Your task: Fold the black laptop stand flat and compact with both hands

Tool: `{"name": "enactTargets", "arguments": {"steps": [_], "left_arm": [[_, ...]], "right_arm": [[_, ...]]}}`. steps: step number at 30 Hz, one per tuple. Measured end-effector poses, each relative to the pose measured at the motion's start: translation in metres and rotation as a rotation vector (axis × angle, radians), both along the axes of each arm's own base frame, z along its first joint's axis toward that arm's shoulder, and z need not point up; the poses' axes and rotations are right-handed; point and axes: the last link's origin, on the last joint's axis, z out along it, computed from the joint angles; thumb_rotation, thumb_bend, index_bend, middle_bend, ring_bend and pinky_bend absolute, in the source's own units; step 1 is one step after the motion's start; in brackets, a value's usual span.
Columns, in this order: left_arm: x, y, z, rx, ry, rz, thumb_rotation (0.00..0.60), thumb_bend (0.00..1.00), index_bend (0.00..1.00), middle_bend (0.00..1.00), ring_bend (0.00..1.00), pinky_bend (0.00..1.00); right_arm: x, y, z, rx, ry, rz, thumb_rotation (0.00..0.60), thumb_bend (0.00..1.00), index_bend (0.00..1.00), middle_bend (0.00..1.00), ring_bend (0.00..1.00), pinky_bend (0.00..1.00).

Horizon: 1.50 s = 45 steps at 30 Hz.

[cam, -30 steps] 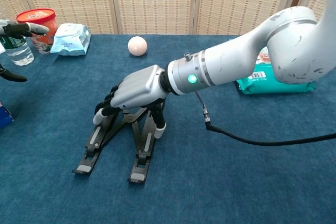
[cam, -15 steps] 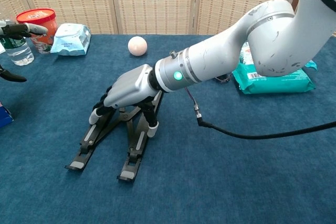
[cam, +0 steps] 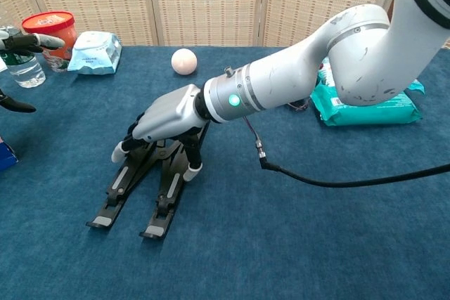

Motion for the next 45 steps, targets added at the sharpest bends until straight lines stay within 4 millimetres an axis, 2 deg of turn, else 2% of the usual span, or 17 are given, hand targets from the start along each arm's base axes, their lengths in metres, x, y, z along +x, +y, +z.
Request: {"name": "enactTargets", "arguments": {"steps": [4,10,16,23,30,34,39,42,45], "left_arm": [[-0.002,0.0,0.0,0.001,-0.002,0.004,0.6,0.13,0.0,0.05,0.0,0.0],[-0.004,-0.001,0.0,0.0,-0.004,0.008,0.6,0.13,0.0,0.05,0.0,0.0],[-0.004,-0.001,0.0,-0.002,-0.006,0.006,0.6,0.13,0.0,0.05,0.0,0.0],[-0.004,-0.001,0.0,-0.003,-0.01,0.004,0.6,0.13,0.0,0.05,0.0,0.0],[-0.004,-0.001,-0.002,-0.006,-0.011,0.003,0.6,0.13,0.0,0.05,0.0,0.0],[-0.004,-0.002,-0.002,-0.006,-0.012,0.004,0.6,0.13,0.0,0.05,0.0,0.0],[-0.003,-0.002,-0.002,-0.007,-0.015,0.001,0.6,0.13,0.0,0.05,0.0,0.0],[-0.002,-0.002,-0.001,-0.004,-0.017,-0.001,0.6,0.13,0.0,0.05,0.0,0.0],[-0.002,-0.002,0.002,0.003,-0.022,-0.002,0.6,0.13,0.0,0.05,0.0,0.0]], "right_arm": [[0.001,-0.001,-0.002,-0.001,-0.011,-0.009,0.6,0.14,0.0,0.47,0.04,0.0],[0.002,-0.004,-0.004,-0.006,-0.03,-0.026,0.6,0.22,0.0,0.52,0.09,0.0],[0.003,-0.005,-0.007,-0.01,-0.036,-0.034,0.6,0.23,0.0,0.58,0.16,0.0],[0.003,-0.008,-0.003,-0.017,-0.067,-0.036,0.6,0.23,0.07,0.69,0.26,0.0],[0.003,-0.008,-0.001,-0.019,-0.081,-0.031,0.6,0.23,0.08,0.71,0.3,0.0],[0.002,-0.01,0.002,-0.022,-0.092,-0.032,0.6,0.23,0.08,0.65,0.26,0.0],[0.001,-0.012,0.006,-0.029,-0.09,-0.037,0.6,0.23,0.05,0.37,0.08,0.0],[0.001,-0.013,0.009,-0.036,-0.098,-0.033,0.6,0.23,0.01,0.26,0.02,0.0],[0.001,-0.017,0.018,-0.052,-0.121,-0.033,0.6,0.23,0.0,0.2,0.0,0.0]]}}
